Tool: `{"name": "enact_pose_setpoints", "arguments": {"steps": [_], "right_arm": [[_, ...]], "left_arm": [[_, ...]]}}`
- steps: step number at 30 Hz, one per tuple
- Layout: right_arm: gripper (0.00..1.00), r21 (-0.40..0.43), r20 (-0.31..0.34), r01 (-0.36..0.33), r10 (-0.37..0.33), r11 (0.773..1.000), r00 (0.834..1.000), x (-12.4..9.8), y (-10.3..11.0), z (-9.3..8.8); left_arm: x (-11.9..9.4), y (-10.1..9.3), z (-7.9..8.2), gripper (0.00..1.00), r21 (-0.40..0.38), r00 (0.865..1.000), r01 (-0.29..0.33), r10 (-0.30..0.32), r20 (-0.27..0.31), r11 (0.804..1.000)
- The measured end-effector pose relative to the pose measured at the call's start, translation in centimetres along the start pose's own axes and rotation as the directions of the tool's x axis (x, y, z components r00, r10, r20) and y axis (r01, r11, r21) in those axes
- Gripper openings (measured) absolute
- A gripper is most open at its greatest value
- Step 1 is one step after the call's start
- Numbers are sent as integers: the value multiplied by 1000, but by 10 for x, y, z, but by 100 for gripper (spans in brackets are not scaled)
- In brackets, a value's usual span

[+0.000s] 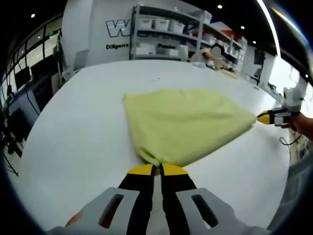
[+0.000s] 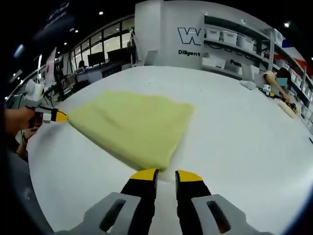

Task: Fold the garment on the visible template until the final outline fits inside the template.

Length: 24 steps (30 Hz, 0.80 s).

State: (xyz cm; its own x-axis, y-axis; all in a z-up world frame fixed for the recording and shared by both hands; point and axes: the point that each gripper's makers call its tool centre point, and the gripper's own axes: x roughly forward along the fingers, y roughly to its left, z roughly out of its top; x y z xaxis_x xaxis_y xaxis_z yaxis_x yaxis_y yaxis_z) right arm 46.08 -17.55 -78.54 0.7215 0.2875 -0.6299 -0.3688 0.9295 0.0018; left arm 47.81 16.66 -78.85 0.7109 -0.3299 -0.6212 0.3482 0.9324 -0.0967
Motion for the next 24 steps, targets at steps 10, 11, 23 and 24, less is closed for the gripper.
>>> {"name": "enact_pose_setpoints", "arguments": {"steps": [10,11,23,24], "right_arm": [[0,-6,17,-73,73,997,997,9,14,8],[0,-9,15,-71,71,997,997,9,14,8],[0,-54,-13,7,-8,999,1000,8,-2,6],[0,-54,-14,9,-9,998,1000,8,-2,6]], "left_arm": [[1,0,-1,0,1,1000,2,-2,-4,1000],[1,0,-1,0,1,1000,3,-3,-5,1000],[-7,20,-5,0,8,999,-45,46,-18,999],[-8,22,-6,0,1,999,-47,47,-19,999]]}}
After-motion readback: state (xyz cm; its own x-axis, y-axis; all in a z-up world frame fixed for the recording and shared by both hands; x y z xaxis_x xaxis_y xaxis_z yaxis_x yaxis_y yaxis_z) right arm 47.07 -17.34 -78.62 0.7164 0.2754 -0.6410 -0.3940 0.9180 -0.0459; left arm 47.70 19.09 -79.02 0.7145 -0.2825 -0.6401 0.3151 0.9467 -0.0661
